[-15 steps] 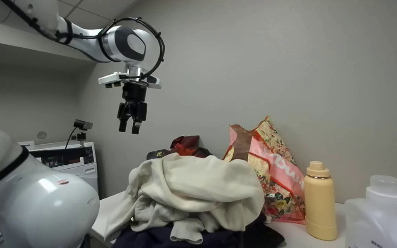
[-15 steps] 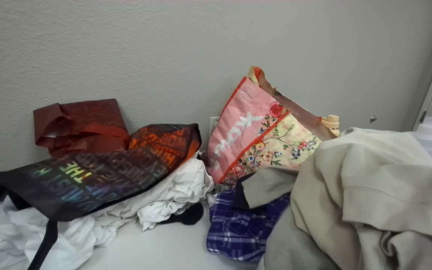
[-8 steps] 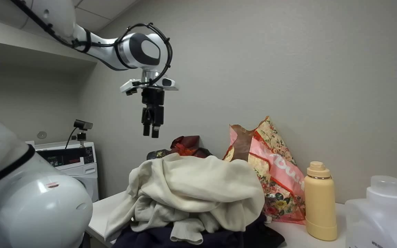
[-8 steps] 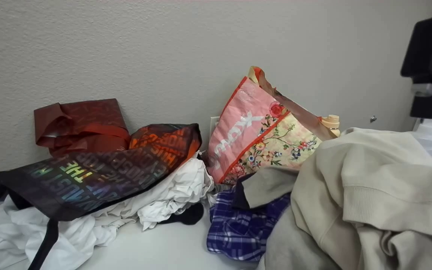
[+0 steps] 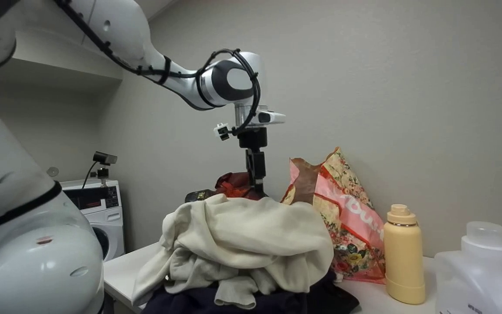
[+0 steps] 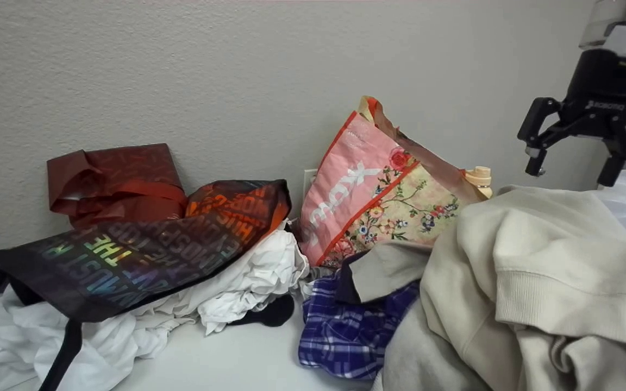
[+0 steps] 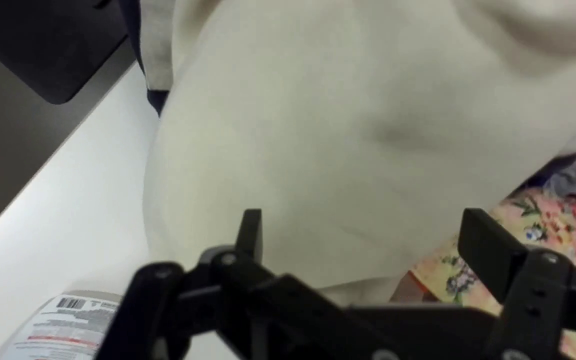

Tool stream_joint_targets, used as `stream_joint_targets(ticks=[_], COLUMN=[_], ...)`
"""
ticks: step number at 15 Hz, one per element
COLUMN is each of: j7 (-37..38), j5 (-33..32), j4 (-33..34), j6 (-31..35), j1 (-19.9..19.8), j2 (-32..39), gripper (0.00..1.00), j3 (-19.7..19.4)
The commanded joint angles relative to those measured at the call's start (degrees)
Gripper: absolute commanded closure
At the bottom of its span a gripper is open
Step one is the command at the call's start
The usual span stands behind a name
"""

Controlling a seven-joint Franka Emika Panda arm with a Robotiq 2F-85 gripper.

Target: Move the white bottle of detergent to the left

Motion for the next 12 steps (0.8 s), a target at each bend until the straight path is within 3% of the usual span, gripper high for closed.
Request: stream_joint_targets(ticks=[1, 2, 3, 10, 12], j7=[8.74, 12.48, 6.90, 11.45, 13.88], j5=[-1.32, -1.71, -1.11, -1.42, -3.86], j4=[-0.68, 0.22, -0.45, -0.01, 0.66], j6=[7.10, 6.41, 5.71, 6.11, 9.03], j1=[-2.17, -1.90, -0.74, -0.43, -1.75], j2=[2.95, 3.00, 2.80, 3.28, 4.68], gripper=[0.00, 0.00, 0.00, 0.00, 0.00], j3=[-0.38, 0.67, -1.64, -0.75, -0.57])
